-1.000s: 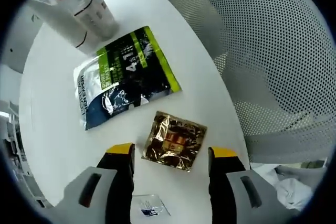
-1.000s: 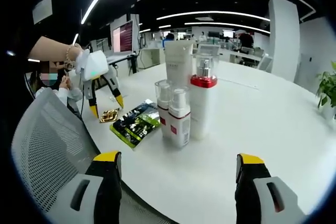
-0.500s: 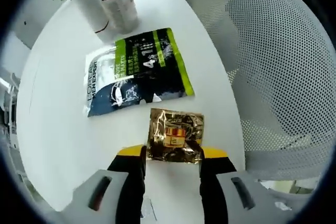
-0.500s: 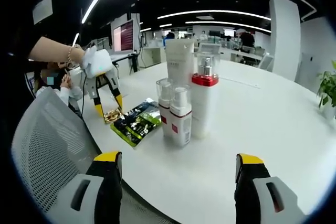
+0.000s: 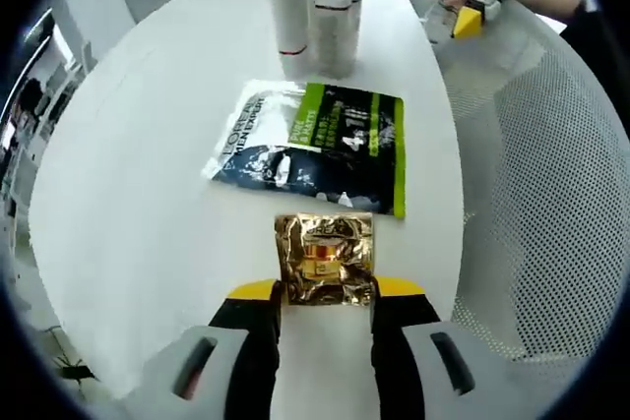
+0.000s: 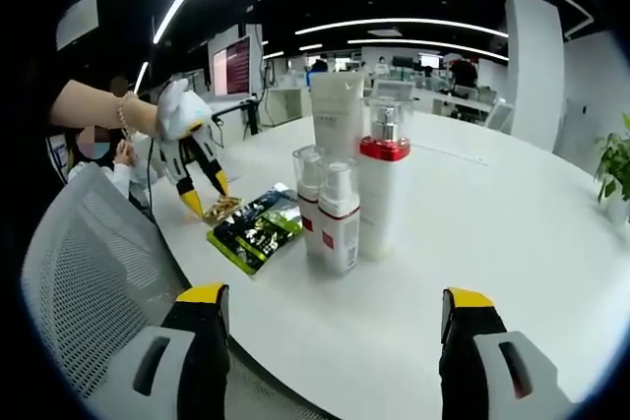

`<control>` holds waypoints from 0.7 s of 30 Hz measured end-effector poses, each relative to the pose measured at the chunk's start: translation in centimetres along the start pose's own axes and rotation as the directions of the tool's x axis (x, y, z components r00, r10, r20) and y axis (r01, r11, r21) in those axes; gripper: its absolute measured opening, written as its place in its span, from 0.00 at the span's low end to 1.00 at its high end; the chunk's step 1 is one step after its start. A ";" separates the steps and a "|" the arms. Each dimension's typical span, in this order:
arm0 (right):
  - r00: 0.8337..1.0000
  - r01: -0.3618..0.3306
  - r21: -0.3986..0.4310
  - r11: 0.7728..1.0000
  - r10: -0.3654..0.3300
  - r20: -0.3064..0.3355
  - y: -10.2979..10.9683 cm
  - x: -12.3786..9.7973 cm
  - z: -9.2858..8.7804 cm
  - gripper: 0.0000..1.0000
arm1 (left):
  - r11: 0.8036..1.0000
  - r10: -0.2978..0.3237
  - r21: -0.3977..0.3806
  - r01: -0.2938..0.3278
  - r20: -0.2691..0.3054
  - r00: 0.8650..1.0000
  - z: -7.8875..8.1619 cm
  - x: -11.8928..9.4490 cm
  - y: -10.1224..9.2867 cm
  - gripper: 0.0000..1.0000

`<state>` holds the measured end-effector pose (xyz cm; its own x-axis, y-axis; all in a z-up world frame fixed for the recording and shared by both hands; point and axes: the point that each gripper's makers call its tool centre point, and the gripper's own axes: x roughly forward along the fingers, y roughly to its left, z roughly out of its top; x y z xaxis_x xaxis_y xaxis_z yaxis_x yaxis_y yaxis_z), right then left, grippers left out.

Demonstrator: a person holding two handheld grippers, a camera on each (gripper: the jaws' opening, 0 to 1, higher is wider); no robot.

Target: Arrange the skincare products in the storage area until every visible bottle or jar stands upright without overlapping.

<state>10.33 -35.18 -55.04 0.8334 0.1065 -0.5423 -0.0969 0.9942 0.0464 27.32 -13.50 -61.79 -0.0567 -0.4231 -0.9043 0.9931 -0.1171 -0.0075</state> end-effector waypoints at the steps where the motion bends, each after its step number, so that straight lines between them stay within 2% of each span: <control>1: 1.000 0.000 -0.001 1.000 0.000 0.000 0.0 0.0 0.0 0.95 | 1.000 0.010 -0.028 -0.009 0.013 1.000 0.0 -0.2 0.1 0.33; 3: 1.000 -0.002 -0.001 1.000 0.002 -0.001 0.0 0.0 0.0 0.95 | 0.994 0.042 -0.106 -0.039 0.028 0.999 0.1 -0.7 0.5 0.34; 6: 1.000 -0.001 -0.002 1.000 0.001 -0.003 0.0 0.0 0.0 0.95 | 0.970 0.094 -0.231 -0.080 0.048 0.994 0.8 -1.6 0.9 0.34; 11: 1.000 -0.004 -0.002 1.000 0.004 -0.003 0.1 0.0 -0.1 0.96 | 0.898 0.147 -0.429 -0.095 0.092 0.985 1.7 -2.3 1.8 0.34; 12: 1.000 -0.004 -0.004 1.000 0.004 -0.004 0.1 0.0 -0.1 0.96 | 0.881 0.164 -0.460 -0.110 0.080 0.983 1.6 -2.4 1.9 0.34; 13: 1.000 -0.005 -0.004 1.000 0.004 -0.004 0.1 0.0 0.0 0.96 | 0.871 0.174 -0.476 -0.122 0.067 0.982 1.5 -2.4 2.1 0.34; 15: 1.000 -0.005 -0.004 1.000 0.005 -0.004 0.1 0.0 0.0 0.96 | 0.865 0.193 -0.482 -0.139 0.064 0.979 1.7 -2.4 2.3 0.34; 18: 1.000 -0.005 -0.002 1.000 0.005 -0.005 0.2 0.0 0.0 0.96 | 0.838 0.203 -0.527 -0.144 0.056 0.978 1.8 -2.2 2.8 0.34; 20: 1.000 -0.004 -0.004 1.000 0.004 -0.004 0.1 0.0 0.0 0.96 | 0.831 0.204 -0.537 -0.145 0.052 0.978 1.7 -2.0 3.1 0.33; 21: 1.000 -0.004 -0.002 1.000 0.004 -0.005 0.1 0.0 -0.1 0.96 | 0.822 0.206 -0.550 -0.149 0.044 0.977 1.7 -1.8 3.3 0.33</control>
<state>10.27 -35.04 -55.07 0.8305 0.1109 -0.5459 -0.1017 0.9937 0.0471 30.48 -14.60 -59.44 0.1450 -0.4772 -0.8667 0.8808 0.4613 -0.1066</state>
